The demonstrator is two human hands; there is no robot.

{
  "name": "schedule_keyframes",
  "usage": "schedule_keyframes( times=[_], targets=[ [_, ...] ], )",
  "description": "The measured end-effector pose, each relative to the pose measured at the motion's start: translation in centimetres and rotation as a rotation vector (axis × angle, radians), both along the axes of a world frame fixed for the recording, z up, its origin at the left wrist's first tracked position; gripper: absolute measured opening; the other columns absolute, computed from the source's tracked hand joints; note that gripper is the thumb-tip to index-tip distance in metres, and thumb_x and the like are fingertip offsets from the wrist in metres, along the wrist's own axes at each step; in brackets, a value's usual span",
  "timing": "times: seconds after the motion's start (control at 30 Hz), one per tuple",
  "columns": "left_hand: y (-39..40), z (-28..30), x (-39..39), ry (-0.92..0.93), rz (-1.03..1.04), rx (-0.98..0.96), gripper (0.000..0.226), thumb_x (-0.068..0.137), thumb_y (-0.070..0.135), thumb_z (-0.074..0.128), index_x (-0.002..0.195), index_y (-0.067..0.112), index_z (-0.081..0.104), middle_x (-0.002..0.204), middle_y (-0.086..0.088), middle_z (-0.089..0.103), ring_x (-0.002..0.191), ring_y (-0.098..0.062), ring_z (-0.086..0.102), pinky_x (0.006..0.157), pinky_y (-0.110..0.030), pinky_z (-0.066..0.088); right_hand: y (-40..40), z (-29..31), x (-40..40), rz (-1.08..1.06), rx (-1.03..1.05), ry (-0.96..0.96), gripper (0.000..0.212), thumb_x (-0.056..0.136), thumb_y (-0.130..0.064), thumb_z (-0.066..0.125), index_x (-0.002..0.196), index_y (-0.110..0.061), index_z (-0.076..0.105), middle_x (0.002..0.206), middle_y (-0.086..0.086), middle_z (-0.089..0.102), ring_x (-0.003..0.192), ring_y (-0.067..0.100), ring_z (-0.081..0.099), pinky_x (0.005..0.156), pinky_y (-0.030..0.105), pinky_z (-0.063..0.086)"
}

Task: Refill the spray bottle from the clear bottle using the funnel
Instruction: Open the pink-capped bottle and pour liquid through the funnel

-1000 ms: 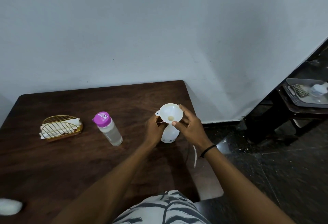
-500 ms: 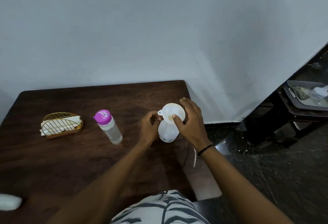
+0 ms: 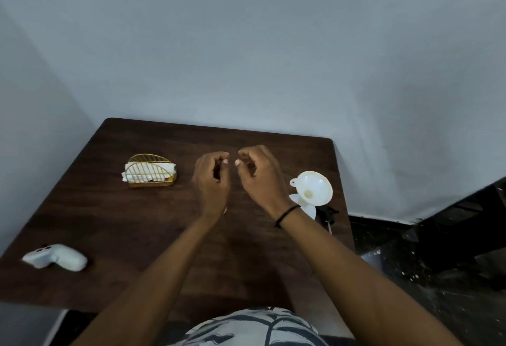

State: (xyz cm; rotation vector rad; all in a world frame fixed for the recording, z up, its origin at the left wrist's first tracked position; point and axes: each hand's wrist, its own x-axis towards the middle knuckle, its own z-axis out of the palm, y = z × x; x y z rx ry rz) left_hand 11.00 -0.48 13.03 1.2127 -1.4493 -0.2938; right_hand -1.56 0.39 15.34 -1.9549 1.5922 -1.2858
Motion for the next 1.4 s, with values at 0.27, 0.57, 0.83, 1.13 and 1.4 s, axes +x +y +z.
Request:
schedule_keyframes(
  times=[0.27,0.57,0.83,1.13,1.4],
  targets=[
    [0.7,-2.4,4.1,-0.053,0.058,0.092,0.031,0.085,0.023,0.055,0.109,0.005,0.063,0.109,-0.01,0.063,0.104,-0.022,0.054,0.09,-0.016,0.037,-2.0,-1.0,3.7,0.218,0.218,0.189,0.025,0.098,-0.02,0.055,0.12,-0.013,0.063,0.119,0.003,0.054,0.108,0.017,0.054,0.092,0.034,0.052],
    [0.5,-5.5,4.2,0.04,-0.119,0.513,0.074,0.076,0.041,0.072,0.138,0.014,0.045,0.13,-0.009,0.059,0.12,-0.025,0.056,0.096,-0.042,0.051,-2.8,-1.0,5.5,0.159,0.194,0.454,0.039,0.085,-0.047,0.07,0.109,-0.022,0.051,0.111,0.001,0.052,0.098,0.017,0.051,0.076,0.032,0.053],
    [0.0,-5.9,4.3,0.067,-0.096,0.516,0.056,0.079,0.034,0.075,0.128,0.019,0.052,0.116,-0.004,0.066,0.105,-0.021,0.063,0.088,-0.048,0.055,-3.5,-0.6,5.5,0.236,0.24,0.43,0.034,0.084,-0.031,0.073,0.106,-0.021,0.048,0.11,0.005,0.052,0.095,0.019,0.049,0.076,0.032,0.05],
    [-0.1,-5.9,4.4,0.051,-0.14,0.491,0.045,0.084,0.027,0.072,0.125,0.02,0.056,0.115,0.001,0.067,0.106,-0.015,0.063,0.087,-0.044,0.056,-3.7,1.3,3.9,0.448,0.435,0.402,0.069,0.082,-0.025,0.073,0.141,-0.019,0.036,0.137,0.009,0.048,0.122,0.025,0.048,0.098,0.04,0.051],
    [0.0,-6.4,4.4,0.023,-0.114,0.505,0.048,0.08,0.021,0.075,0.124,0.017,0.057,0.116,-0.002,0.067,0.106,-0.016,0.063,0.085,-0.038,0.056,-3.6,1.2,5.5,0.284,0.346,0.729,0.044,0.088,-0.039,0.062,0.126,-0.018,0.053,0.123,0.007,0.052,0.108,0.029,0.055,0.088,0.04,0.048]
  ],
)
